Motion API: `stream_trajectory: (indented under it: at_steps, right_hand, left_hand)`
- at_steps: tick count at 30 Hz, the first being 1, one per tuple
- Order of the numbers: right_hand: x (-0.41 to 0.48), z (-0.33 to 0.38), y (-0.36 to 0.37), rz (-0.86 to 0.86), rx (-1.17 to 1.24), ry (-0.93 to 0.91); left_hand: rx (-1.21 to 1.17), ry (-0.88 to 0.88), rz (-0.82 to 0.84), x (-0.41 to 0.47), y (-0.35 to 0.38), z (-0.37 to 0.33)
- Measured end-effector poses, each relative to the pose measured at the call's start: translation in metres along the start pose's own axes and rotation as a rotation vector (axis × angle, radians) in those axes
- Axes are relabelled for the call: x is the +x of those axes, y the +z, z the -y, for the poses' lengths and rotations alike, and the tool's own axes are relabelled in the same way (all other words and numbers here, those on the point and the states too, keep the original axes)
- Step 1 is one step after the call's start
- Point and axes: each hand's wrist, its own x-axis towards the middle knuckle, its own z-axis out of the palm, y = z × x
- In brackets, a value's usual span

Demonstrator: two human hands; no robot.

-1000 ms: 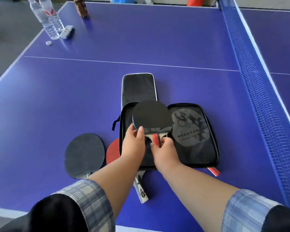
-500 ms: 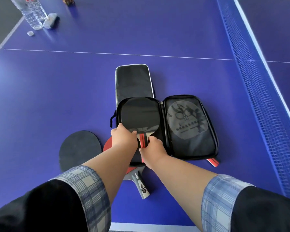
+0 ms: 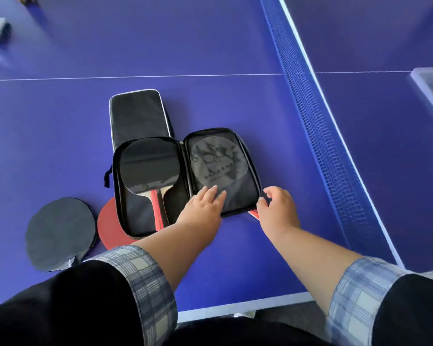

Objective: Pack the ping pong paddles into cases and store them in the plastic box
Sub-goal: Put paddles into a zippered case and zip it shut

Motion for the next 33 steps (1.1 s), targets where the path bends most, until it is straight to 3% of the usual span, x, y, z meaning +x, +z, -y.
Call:
stream_trajectory:
  at_steps: [3, 5, 13, 19, 24, 29, 33]
  right_hand:
    - [0.003, -0.025, -0.002, 0.187, -0.106, 0.086]
    - [0.005, -0.029, 0.003, 0.247, -0.164, 0.046]
    - [0.017, -0.027, 0.028, 0.188, -0.214, -0.005]
    - [0.024, -0.039, 0.016, 0.287, -0.295, -0.095]
    - [0.03, -0.081, -0.021, 0.192, -0.316, 0.016]
    - [0.035, -0.104, -0.052, 0.053, -0.151, 0.183]
    - [0.029, -0.082, -0.051, 0.029, -0.067, 0.141]
  left_hand:
    - [0.179, -0.013, 0.102, 0.011, 0.015, -0.023]
    - [0.238, -0.038, 0.126, 0.016, 0.02, -0.029]
    - [0.216, -0.071, 0.062, 0.021, 0.039, -0.029]
    - [0.143, -0.084, 0.045, 0.019, 0.036, -0.029]
    - [0.113, -0.102, 0.088, 0.017, 0.03, -0.029]
    - [0.144, -0.118, 0.131, 0.021, 0.032, -0.033]
    - [0.15, -0.122, 0.175, 0.023, 0.033, -0.036]
